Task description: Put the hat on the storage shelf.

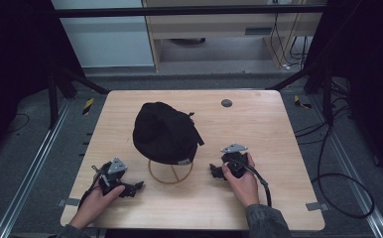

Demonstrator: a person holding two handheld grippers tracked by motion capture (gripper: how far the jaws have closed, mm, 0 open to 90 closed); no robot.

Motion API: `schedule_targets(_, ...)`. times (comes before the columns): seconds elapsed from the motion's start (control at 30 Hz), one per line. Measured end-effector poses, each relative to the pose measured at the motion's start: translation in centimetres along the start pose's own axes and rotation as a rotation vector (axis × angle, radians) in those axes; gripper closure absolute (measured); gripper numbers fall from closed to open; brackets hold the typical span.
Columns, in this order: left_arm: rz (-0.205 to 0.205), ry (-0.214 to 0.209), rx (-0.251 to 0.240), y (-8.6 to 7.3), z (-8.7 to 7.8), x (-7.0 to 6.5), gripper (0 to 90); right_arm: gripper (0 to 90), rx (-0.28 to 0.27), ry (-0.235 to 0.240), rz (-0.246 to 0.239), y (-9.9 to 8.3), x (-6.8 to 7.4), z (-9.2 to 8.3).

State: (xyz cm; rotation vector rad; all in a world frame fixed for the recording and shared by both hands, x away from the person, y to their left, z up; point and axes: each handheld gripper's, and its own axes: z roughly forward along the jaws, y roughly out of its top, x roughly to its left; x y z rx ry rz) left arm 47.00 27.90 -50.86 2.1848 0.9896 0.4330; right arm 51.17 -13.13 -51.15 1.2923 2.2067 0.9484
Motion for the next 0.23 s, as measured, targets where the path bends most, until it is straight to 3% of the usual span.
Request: schedule_targets(0.23, -0.002, 0.005, -0.001, -0.08, -0.07, -0.08, 0.0, 4.4, 0.001, -0.019, 0.021, -0.81, 0.02, -0.84)
